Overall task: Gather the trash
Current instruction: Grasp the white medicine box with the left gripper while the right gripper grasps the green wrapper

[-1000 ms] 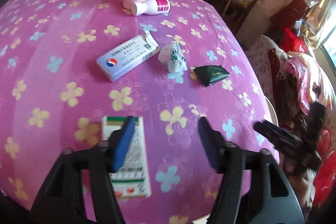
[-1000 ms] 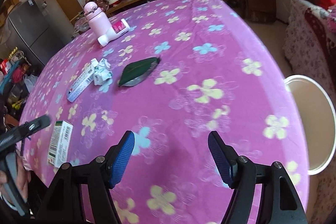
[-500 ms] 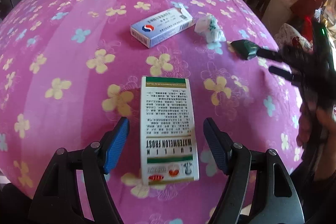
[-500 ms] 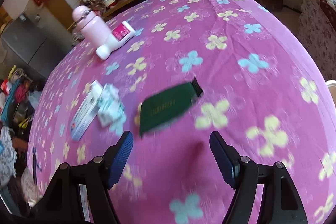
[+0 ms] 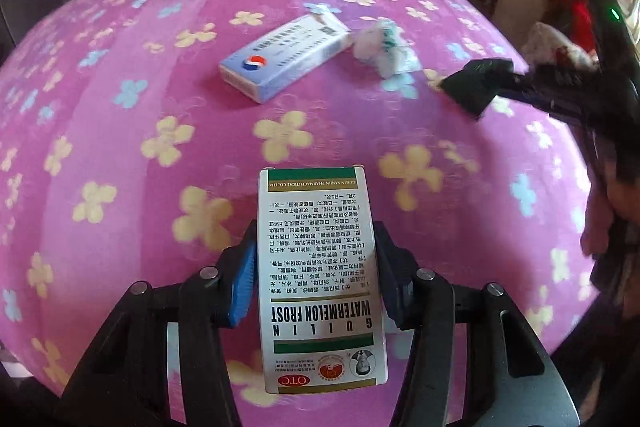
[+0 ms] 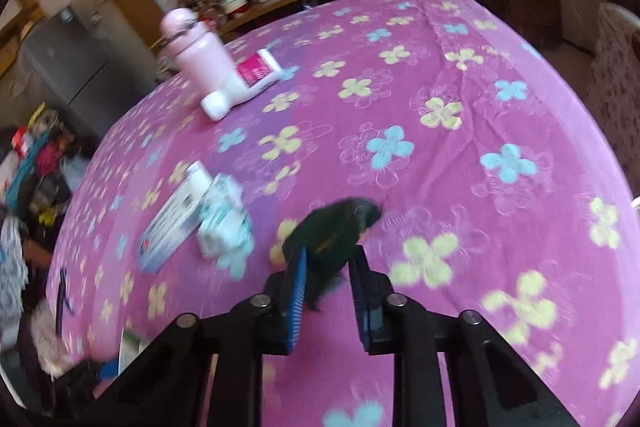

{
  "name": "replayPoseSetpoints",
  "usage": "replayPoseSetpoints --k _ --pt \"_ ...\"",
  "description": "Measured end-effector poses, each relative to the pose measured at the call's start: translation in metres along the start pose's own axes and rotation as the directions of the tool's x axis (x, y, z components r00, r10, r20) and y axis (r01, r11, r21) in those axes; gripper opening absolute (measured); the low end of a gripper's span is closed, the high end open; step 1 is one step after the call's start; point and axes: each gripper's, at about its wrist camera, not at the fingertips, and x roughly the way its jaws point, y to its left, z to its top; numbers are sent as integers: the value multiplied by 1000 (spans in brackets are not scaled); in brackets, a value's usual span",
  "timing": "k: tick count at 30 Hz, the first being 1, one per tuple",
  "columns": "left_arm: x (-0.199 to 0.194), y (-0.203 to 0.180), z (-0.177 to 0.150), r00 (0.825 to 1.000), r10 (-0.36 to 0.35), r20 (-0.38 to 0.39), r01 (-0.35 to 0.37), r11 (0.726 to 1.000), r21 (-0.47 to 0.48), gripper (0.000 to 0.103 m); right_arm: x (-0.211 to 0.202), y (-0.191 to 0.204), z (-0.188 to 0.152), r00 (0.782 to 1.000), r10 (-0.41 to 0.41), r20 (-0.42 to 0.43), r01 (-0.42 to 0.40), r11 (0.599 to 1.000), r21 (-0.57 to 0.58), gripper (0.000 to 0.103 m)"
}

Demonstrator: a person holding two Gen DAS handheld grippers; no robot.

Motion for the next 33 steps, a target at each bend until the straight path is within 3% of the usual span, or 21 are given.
replayPoseSetpoints --k 5,10,12,13,14,16,18,25,27,28,30,33 --pt "-10 -23 4 999 -30 34 30 999 16 50 -40 -5 -22 1000 0 31 1 999 -44 17" --pt "-17 -40 4 998 -38 45 37 999 37 50 -55 -18 -36 999 35 -6 -35 999 -27 16" --pt "-18 -43 3 998 -37 44 36 998 42 51 -51 -24 -37 1000 -20 -22 20 1000 -18 16" --pt "-18 -43 2 998 -39 44 37 998 41 51 -50 -24 -37 999 -41 -27 41 999 -13 21" --pt "-19 -42 1 998 -37 48 35 999 37 51 -49 -25 -38 998 -55 -37 56 998 0 33" --pt "-20 -39 1 998 -26 53 24 999 35 51 -50 -25 -40 999 -2 -33 4 999 50 54" --pt "-20 -36 0 998 -16 55 14 999 32 51 -50 -20 -42 1000 25 -13 -24 997 69 60" --pt "-18 -27 -1 998 -16 54 15 1000 5 51 -3 15 -41 997 -26 -69 25 1000 -10 60" --pt "-18 -28 -2 999 -19 47 18 1000 3 51 5 19 -44 997 -63 -37 61 997 -46 48" --pt "-19 -28 -2 999 -19 48 19 1000 5 50 4 19 -45 996 -84 -20 83 995 -60 29" --pt "-22 -31 -2 998 -21 56 20 1000 12 50 -1 12 -48 998 -41 -37 39 998 -44 28" --pt "-27 -38 1 997 -42 64 41 999 16 50 -24 -1 -53 999 -44 -10 44 998 -55 26"
